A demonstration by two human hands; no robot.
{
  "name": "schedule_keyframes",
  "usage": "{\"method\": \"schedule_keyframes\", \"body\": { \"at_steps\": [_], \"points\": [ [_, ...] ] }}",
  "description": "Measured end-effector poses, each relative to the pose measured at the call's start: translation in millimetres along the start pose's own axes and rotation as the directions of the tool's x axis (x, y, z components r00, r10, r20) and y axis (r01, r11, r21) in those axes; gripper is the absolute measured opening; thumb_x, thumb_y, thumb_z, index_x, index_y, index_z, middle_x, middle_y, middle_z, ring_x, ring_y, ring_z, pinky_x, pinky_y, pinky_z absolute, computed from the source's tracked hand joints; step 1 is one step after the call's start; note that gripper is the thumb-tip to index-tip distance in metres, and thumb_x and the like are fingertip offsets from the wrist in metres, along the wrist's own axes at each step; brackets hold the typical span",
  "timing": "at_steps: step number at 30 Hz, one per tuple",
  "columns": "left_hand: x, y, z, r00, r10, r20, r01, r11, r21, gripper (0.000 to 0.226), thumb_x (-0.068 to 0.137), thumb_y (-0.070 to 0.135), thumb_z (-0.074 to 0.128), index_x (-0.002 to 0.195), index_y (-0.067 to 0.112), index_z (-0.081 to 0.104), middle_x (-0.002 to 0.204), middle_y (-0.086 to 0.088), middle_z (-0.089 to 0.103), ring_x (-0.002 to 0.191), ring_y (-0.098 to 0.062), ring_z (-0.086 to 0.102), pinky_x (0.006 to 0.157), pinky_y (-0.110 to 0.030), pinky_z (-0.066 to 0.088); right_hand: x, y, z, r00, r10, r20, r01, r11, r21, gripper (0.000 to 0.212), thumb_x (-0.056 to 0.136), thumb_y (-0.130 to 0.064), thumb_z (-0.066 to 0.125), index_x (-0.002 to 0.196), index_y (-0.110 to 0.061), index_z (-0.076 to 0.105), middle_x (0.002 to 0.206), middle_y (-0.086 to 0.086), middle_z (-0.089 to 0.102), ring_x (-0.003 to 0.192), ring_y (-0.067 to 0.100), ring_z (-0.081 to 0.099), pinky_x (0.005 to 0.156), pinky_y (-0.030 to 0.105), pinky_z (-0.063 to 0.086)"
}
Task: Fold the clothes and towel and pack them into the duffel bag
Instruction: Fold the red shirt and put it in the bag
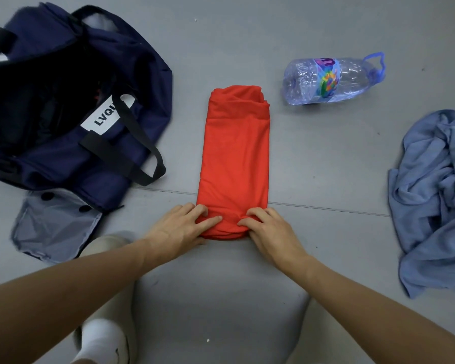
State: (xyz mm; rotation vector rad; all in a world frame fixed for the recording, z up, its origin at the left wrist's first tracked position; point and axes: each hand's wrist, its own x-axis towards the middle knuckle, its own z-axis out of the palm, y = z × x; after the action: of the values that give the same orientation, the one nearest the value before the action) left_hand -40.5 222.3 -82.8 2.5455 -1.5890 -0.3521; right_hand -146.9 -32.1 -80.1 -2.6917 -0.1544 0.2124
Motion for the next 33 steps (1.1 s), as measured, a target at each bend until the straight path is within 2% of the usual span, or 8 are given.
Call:
{"method": "schedule_keyframes", "body": {
  "at_steps": [4,8,13,19,25,28,31,33],
  "points": [
    [2,8,-2,0.996,0.08,-0.038,-0.078,0.995,0.057,0.054,0.071,0.013,0.079,0.122,0.018,0.064,0.102,-0.006,0.058,0.09,-0.027,0.059,0.076,-0.039,0.053,-4,-2,-2,0.998,0.019,0.054,-0.023,0.997,0.07,0.031,0.09,-0.012,0.06,0.115,-0.027,0.068,0.115,-0.007,0.06,0.096,0.022,0.057,0.077,0.036,0.056],
    [4,17,-16,0.999,-0.022,-0.027,0.016,0.977,-0.211,0.019,0.081,0.025,0.056,0.095,0.013,0.063,0.105,-0.001,0.059,0.102,-0.024,0.058,0.089,-0.036,0.046,1,-2,-15,0.945,0.144,0.294,-0.244,0.909,0.339,0.031,0.089,-0.01,0.061,0.11,-0.031,0.069,0.104,-0.008,0.068,0.095,0.015,0.061,0.087,0.033,0.049],
    [19,18,-44,0.854,-0.443,0.271,0.507,0.595,-0.624,0.027,0.083,0.044,0.046,0.082,0.018,0.052,0.073,0.002,0.062,0.074,-0.022,0.058,0.071,-0.039,0.048,21,1,-50,0.786,0.266,0.558,-0.617,0.39,0.683,0.016,0.09,-0.01,0.072,0.104,-0.016,0.071,0.08,-0.008,0.065,0.07,0.005,0.057,0.068,0.022,0.049],
    [52,-6,-36,0.763,-0.503,0.405,0.606,0.341,-0.718,0.033,0.09,0.05,0.058,0.087,0.017,0.063,0.075,0.006,0.065,0.068,-0.012,0.059,0.074,-0.043,0.054,33,6,-58,0.74,0.415,0.529,-0.662,0.312,0.681,0.032,0.095,-0.052,0.06,0.108,-0.024,0.069,0.091,-0.007,0.066,0.076,0.008,0.06,0.064,0.027,0.051],
    [54,-5,-28,0.758,-0.518,0.397,0.59,0.286,-0.755,0.048,0.083,0.06,0.068,0.122,0.034,0.06,0.113,0.013,0.069,0.105,-0.007,0.065,0.097,-0.034,0.052,27,10,-34,0.778,0.561,0.282,-0.587,0.489,0.646,0.034,0.074,-0.056,0.071,0.103,-0.038,0.066,0.095,-0.01,0.073,0.091,0.011,0.068,0.091,0.042,0.054],
    [47,-4,-25,0.767,-0.548,0.334,0.59,0.4,-0.701,0.051,0.081,0.06,0.067,0.126,0.039,0.057,0.114,0.013,0.069,0.104,-0.011,0.065,0.096,-0.034,0.05,23,-1,-34,0.766,0.637,0.088,-0.56,0.592,0.58,0.038,0.091,-0.045,0.065,0.126,-0.032,0.059,0.112,-0.01,0.063,0.102,0.013,0.061,0.098,0.039,0.049],
    [44,-1,-28,0.764,-0.625,0.16,0.581,0.56,-0.59,0.043,0.095,0.051,0.058,0.134,0.032,0.055,0.121,0.004,0.065,0.101,-0.016,0.063,0.088,-0.031,0.048,16,-9,-38,0.927,0.279,-0.25,-0.221,0.946,0.236,0.046,0.099,-0.04,0.054,0.141,-0.02,0.053,0.144,0.003,0.05,0.134,0.022,0.046,0.113,0.039,0.038],
    [41,0,-31,0.864,-0.49,-0.117,0.405,0.813,-0.419,0.041,0.099,0.043,0.051,0.135,0.025,0.056,0.124,0.0,0.061,0.106,-0.022,0.061,0.09,-0.039,0.051,11,-10,-28,0.986,-0.066,-0.154,0.055,0.996,-0.07,0.056,0.099,-0.046,0.049,0.149,-0.02,0.045,0.159,0.008,0.035,0.148,0.027,0.031,0.12,0.043,0.027]
  ]
}}
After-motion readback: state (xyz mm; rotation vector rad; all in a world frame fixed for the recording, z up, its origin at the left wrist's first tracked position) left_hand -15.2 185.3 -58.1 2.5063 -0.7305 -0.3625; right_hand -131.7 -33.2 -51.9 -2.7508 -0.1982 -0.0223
